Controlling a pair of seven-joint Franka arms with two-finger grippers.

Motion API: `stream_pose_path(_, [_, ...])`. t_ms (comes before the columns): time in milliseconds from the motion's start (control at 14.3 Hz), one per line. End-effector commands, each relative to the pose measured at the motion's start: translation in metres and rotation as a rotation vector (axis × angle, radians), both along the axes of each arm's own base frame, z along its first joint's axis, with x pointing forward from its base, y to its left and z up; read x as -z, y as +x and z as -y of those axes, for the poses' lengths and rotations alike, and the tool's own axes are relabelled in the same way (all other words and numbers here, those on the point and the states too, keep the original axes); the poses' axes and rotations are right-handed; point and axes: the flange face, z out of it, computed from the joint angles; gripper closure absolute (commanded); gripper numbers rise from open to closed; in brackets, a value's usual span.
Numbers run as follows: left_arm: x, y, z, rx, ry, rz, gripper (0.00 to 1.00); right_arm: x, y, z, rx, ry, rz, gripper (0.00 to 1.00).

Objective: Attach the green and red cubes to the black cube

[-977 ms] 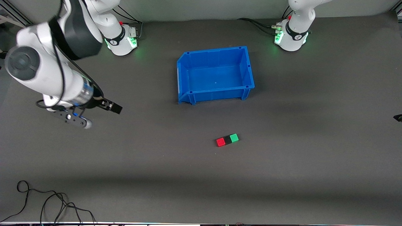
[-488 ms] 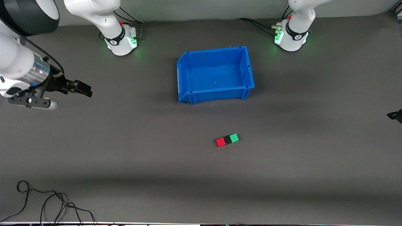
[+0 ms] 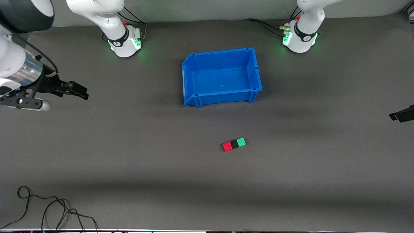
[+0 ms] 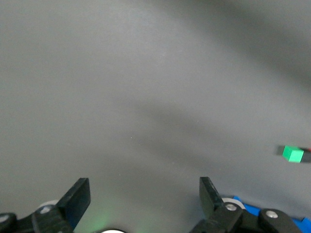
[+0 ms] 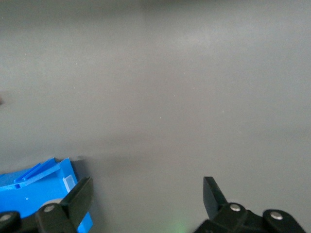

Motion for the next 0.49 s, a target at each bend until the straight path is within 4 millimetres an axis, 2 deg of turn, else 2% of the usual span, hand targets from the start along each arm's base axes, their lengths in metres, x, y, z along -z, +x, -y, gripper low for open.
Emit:
stream_pose_path(0, [-0.004, -0.002, 0.004, 0.072, -0.022, -0.009, 0.0, -0.001, 0.006, 0.013, -0.013, -0.034, 0.012, 0.0])
stream_pose_path(140, [0.001, -0.002, 0.03, 0.117, -0.017, -0.023, 0.0, 0.0, 0.007, 0.013, -0.012, -0.035, 0.011, 0.0])
stream_pose_path(419, [-0.002, -0.003, 0.031, 0.118, -0.008, -0.019, 0.0, 0.004, 0.007, 0.014, 0.006, -0.026, 0.002, 0.0])
